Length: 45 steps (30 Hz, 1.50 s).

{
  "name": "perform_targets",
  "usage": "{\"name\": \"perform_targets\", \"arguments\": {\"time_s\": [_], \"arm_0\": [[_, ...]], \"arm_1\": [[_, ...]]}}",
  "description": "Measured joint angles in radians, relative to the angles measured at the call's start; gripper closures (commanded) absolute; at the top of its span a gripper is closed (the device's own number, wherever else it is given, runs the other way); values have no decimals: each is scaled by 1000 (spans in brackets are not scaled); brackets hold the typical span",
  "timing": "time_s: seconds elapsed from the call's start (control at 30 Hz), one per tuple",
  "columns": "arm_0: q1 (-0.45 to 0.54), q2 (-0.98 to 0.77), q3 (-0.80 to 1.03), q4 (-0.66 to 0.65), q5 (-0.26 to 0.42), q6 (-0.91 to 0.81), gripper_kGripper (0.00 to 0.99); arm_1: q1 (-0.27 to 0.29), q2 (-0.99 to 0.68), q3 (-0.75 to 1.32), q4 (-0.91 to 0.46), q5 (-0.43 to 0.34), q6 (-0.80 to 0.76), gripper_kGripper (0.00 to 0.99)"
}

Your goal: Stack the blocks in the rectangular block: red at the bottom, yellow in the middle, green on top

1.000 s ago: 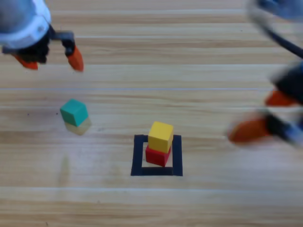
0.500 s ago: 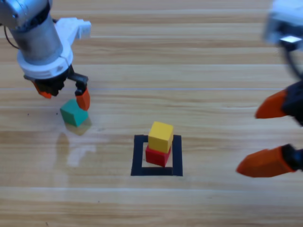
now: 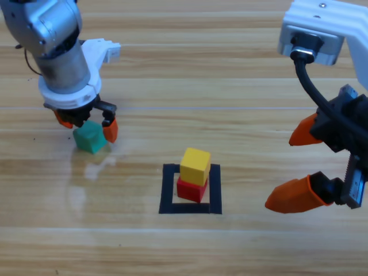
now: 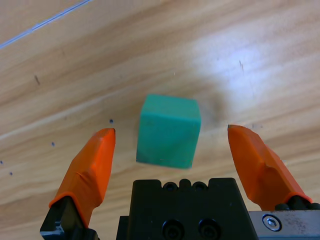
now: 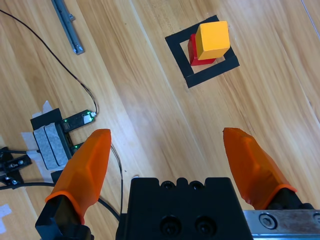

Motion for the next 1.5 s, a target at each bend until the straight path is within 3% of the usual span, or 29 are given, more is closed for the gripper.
{"name": "perform_targets", "arguments": {"time_s": [0.23,0.33,0.43,0.6,0.7,0.9,1.0,1.07,1.17,1.27,1.37,1.5], "arm_0": [[0,21,34,-35,5,0,62],[0,22,45,-51,5,-1,134],[0,23,53,-59,5,-1,292],[0,23,65,-66,5,-1,714],[0,23,66,-67,5,-1,837],[2,13,77,-69,28,-34,847],[1,-52,97,-69,27,-95,947],[-10,-123,65,-38,22,-126,955],[-58,-224,-105,97,23,-183,956],[-185,-274,-361,236,69,-251,956],[-317,-230,-599,418,103,-337,958],[-426,-134,-752,491,105,-356,956]], "arm_1": [[0,0,0,1,-4,8,0],[0,0,0,1,-20,11,1],[0,0,0,1,-32,11,1],[0,0,0,5,-34,13,1],[0,0,0,6,-35,14,1],[0,0,0,6,-35,16,1],[0,0,0,6,-35,16,1],[0,0,0,6,-35,16,1],[0,0,0,7,-35,17,1],[0,0,0,8,-35,19,1],[0,0,0,12,-35,22,1],[0,0,-1,23,-35,25,1]]}}
